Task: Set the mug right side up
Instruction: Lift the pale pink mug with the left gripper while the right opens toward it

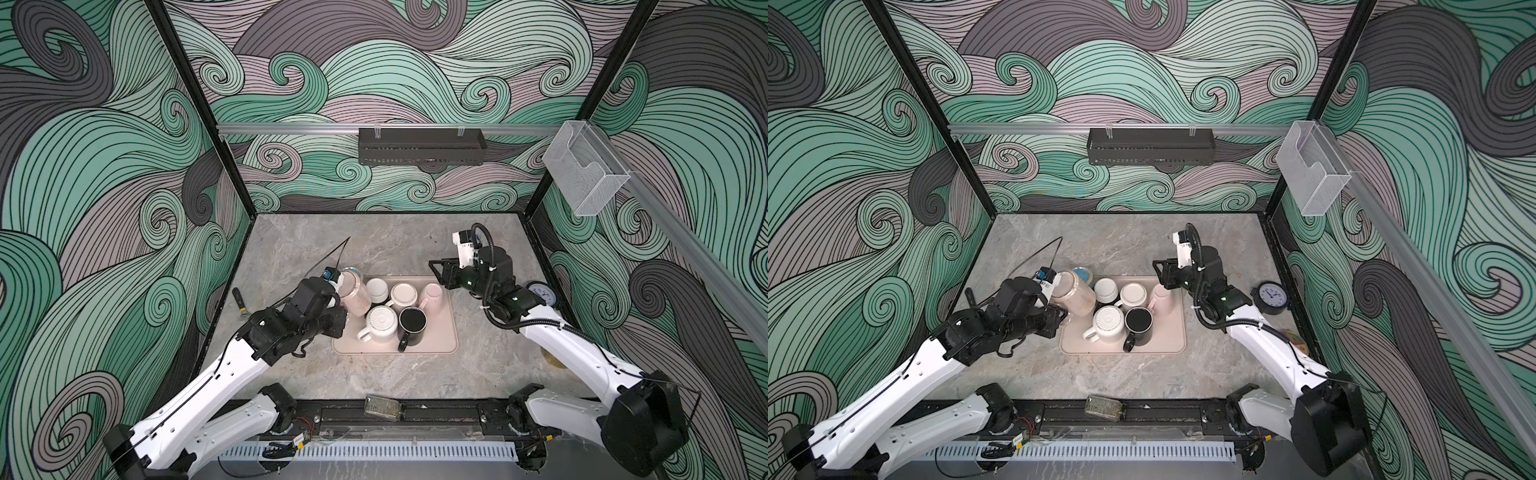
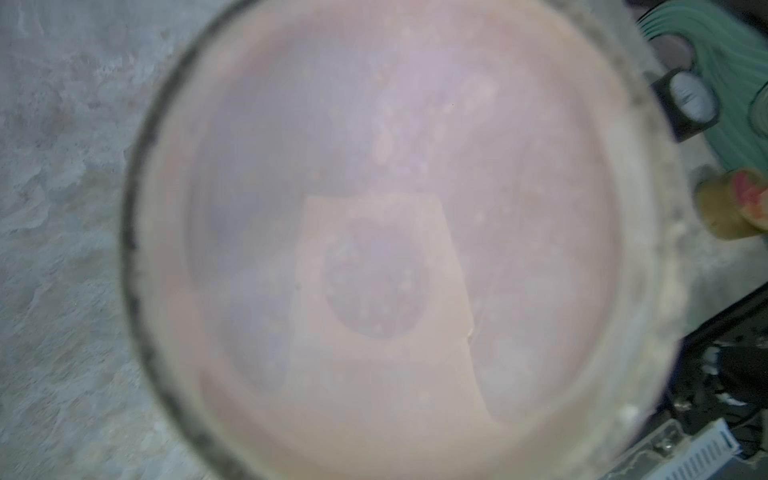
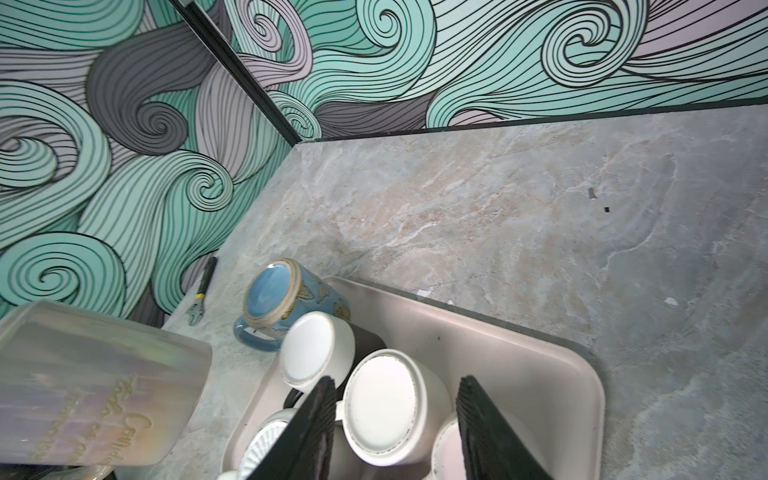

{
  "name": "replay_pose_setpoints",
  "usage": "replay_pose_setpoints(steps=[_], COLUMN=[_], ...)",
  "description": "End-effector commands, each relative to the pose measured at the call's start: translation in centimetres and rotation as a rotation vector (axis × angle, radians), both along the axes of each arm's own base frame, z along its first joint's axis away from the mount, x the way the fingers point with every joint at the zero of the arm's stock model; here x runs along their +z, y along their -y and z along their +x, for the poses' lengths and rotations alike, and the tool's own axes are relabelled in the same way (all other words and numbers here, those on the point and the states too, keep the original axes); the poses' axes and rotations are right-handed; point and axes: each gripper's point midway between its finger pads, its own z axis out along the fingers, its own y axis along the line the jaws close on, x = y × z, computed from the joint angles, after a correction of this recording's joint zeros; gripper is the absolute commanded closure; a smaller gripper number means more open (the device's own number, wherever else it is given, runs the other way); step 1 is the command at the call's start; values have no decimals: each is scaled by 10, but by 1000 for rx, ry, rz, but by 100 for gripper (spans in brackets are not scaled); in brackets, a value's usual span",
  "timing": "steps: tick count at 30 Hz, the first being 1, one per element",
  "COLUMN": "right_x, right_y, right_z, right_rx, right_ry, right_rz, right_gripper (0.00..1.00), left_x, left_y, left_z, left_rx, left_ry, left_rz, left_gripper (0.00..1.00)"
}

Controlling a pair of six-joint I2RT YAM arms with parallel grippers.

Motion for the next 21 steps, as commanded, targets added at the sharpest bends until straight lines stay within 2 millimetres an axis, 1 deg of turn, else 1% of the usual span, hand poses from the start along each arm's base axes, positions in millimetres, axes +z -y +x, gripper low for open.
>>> replay_pose_setpoints(steps=[1,7,10,12,16,21], right_x=[32,54,64,72,83,93], right_y=[-15,-27,-30,-33,-33,-29], right_z=[-9,-21,-28,-33,-36,-31], right_rx=[66,146,178,203,223,210], right_ry=[22,26,30,35,33,18], right_rz=[127,237,297,342,414,523], right_gripper=[51,50,50,51,51,54], left_x=[85,136,158,172,185,189], left_y=[34,78,90,93,99,109], left_z=[30,59,76,88,110,132], left_rx=[-14,-125,-172,-190,-216,-251], left_ry=[264,366,381,379,344,284], left_rz=[-288,-514,-664,-789,-986,-1166], left_gripper=[100,100,100,100,100,100])
